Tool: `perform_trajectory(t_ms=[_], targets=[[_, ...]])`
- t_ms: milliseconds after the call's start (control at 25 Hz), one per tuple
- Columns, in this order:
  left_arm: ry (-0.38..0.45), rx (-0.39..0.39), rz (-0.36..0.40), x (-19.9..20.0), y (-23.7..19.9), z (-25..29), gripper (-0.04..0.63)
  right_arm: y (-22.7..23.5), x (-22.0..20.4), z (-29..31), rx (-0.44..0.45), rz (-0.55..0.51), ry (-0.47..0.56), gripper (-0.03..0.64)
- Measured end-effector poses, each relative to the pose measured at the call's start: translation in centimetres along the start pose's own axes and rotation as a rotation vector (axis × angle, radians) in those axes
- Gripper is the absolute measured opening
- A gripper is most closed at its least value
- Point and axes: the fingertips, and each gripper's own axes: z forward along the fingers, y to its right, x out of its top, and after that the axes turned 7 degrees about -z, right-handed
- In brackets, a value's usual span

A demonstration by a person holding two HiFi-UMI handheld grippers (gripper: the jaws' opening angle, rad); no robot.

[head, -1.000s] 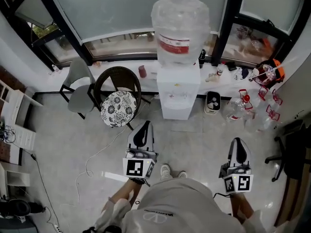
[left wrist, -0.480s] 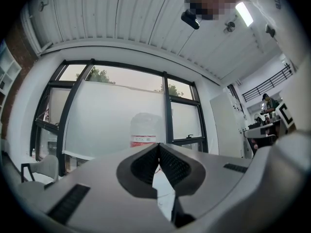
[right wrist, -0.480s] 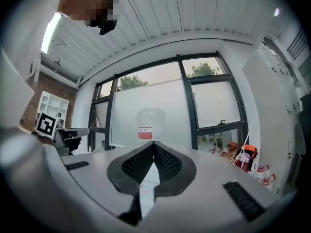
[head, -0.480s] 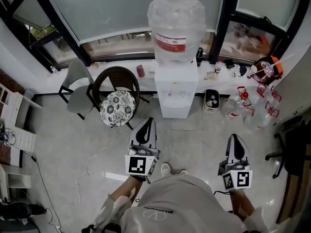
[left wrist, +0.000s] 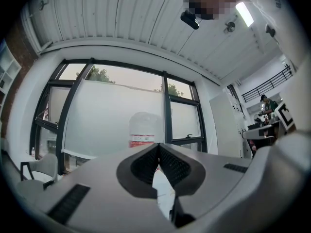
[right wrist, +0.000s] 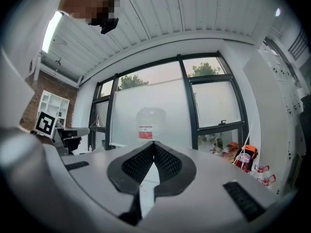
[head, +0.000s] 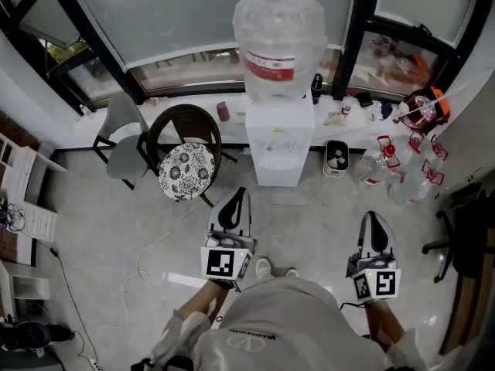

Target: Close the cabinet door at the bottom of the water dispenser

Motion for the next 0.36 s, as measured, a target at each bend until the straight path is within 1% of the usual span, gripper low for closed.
perform_trajectory(t_ms=[360], targets=[[-0.008, 0.002, -0.007, -0.25, 0.62, 0.51, 0.008, 0.46, -0.24, 0.13, -0.001, -0.005, -0.004, 0.017]])
